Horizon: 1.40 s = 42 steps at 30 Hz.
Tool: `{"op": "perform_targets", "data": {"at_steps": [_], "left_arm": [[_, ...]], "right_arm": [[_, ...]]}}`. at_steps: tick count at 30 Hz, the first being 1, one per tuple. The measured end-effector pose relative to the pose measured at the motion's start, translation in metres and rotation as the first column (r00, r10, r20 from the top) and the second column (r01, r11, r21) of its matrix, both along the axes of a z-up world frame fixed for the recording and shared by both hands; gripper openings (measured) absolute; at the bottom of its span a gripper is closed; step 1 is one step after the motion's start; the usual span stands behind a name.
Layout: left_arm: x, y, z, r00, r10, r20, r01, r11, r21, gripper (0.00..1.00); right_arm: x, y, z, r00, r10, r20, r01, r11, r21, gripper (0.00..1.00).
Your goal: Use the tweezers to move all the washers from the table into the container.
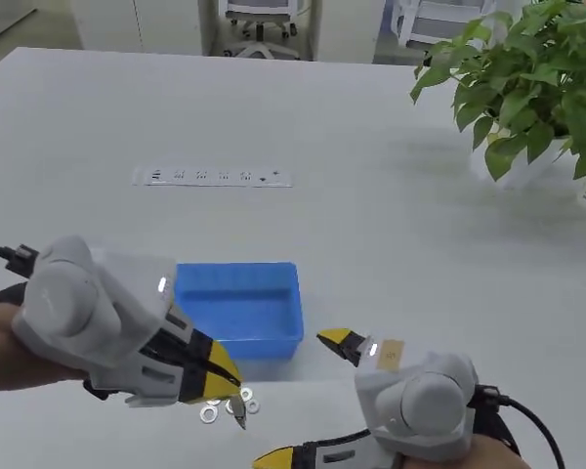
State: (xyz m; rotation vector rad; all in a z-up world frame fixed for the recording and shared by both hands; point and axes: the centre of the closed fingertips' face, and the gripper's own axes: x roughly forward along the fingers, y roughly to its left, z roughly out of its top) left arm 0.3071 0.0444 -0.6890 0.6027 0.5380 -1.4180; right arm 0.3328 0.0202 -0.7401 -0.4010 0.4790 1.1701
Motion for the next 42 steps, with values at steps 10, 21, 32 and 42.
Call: {"op": "perform_targets", "data": {"at_steps": [10, 21, 32, 42], "left_arm": [[0.006, -0.001, -0.002, 1.0, -0.012, 0.002, 0.012, 1.0, 0.003, 0.05], [0.012, -0.003, -0.003, 1.0, -0.024, 0.009, 0.024, 1.0, 0.008, 0.05], [0.015, -0.007, -0.005, 0.999, -0.039, 0.014, 0.039, 0.999, 0.019, 0.05], [0.017, -0.009, -0.008, 0.999, -0.05, 0.017, 0.05, 0.999, 0.019, 0.05]], "right_arm": [[0.002, -0.006, -0.004, 1.0, -0.023, -0.01, 0.023, 1.0, -0.009, 1.0], [-0.002, -0.008, -0.009, 0.999, -0.02, -0.029, 0.02, 1.0, -0.019, 1.0], [-0.007, -0.011, -0.015, 0.999, -0.02, -0.049, 0.019, 1.0, -0.02, 1.0], [-0.009, -0.008, -0.016, 0.998, -0.008, -0.055, 0.008, 1.0, -0.015, 1.0]]}}
